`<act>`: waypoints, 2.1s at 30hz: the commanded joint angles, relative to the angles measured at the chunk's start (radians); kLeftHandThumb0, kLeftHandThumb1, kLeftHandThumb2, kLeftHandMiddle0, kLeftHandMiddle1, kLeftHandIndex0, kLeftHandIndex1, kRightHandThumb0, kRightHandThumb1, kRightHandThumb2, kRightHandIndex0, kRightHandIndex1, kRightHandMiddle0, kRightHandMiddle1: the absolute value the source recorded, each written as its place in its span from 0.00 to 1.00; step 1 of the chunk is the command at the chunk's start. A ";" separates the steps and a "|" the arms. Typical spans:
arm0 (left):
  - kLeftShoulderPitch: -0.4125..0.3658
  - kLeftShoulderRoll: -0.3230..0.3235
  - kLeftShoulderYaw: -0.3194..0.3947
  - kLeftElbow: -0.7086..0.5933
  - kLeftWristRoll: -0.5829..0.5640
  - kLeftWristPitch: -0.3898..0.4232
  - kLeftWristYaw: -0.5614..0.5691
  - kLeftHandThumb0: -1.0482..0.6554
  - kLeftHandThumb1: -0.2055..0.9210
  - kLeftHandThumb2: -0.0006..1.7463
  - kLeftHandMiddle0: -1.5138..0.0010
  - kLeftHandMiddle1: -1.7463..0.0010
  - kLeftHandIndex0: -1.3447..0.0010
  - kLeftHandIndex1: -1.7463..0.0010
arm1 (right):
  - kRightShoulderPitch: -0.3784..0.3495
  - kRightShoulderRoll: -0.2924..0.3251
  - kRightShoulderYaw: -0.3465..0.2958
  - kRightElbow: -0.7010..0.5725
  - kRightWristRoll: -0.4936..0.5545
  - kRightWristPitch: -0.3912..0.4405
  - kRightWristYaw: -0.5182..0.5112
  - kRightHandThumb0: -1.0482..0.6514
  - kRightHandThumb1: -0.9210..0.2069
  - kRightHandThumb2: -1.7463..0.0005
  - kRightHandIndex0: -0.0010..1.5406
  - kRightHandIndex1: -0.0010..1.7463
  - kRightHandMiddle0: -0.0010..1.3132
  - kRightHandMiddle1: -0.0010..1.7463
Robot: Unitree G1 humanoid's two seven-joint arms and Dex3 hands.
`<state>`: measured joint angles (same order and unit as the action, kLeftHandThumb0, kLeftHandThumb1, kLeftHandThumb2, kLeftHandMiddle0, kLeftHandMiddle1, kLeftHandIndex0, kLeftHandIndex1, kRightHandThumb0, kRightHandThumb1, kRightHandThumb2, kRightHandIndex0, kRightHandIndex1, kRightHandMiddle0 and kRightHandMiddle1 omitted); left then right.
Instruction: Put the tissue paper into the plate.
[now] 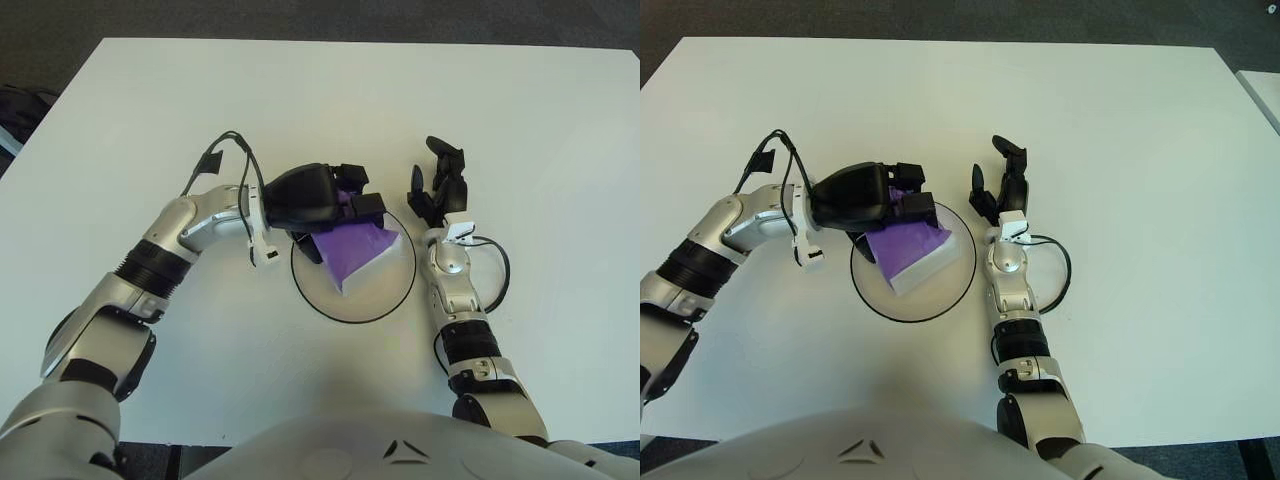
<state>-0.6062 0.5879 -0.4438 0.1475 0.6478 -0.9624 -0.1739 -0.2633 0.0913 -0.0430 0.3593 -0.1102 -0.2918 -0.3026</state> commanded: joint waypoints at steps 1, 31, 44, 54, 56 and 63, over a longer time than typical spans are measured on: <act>0.011 0.017 -0.005 -0.029 -0.048 0.009 -0.065 0.36 0.57 0.66 0.26 0.00 0.62 0.00 | 0.108 0.000 -0.012 0.095 0.003 0.103 -0.005 0.26 0.00 0.65 0.33 0.00 0.00 0.52; 0.030 -0.033 0.083 -0.015 0.022 -0.047 0.000 0.39 0.86 0.42 0.69 0.00 0.78 0.00 | 0.101 -0.002 -0.010 0.103 0.001 0.102 -0.004 0.26 0.00 0.64 0.32 0.00 0.00 0.51; -0.026 -0.001 0.079 0.025 0.104 -0.106 -0.005 0.00 1.00 0.44 0.99 0.98 1.00 0.95 | 0.065 -0.009 -0.017 0.167 -0.013 0.074 -0.024 0.21 0.00 0.59 0.28 0.00 0.00 0.52; -0.037 -0.007 0.090 0.050 0.142 -0.131 0.054 0.00 1.00 0.41 1.00 1.00 1.00 1.00 | -0.008 -0.061 -0.060 0.418 0.029 -0.081 0.015 0.18 0.00 0.60 0.28 0.00 0.00 0.52; -0.041 -0.007 0.090 0.054 0.151 -0.134 0.061 0.00 1.00 0.40 1.00 1.00 1.00 1.00 | -0.013 -0.060 -0.063 0.432 0.037 -0.105 0.027 0.19 0.00 0.60 0.28 0.00 0.00 0.52; -0.051 -0.004 0.092 0.060 0.175 -0.139 0.079 0.00 1.00 0.38 1.00 1.00 1.00 1.00 | -0.032 -0.059 -0.070 0.478 0.046 -0.149 0.037 0.19 0.00 0.61 0.29 0.01 0.00 0.51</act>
<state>-0.6283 0.5760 -0.3684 0.1995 0.7927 -1.0828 -0.1345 -0.4293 0.0407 -0.0865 0.6381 -0.0904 -0.4765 -0.2798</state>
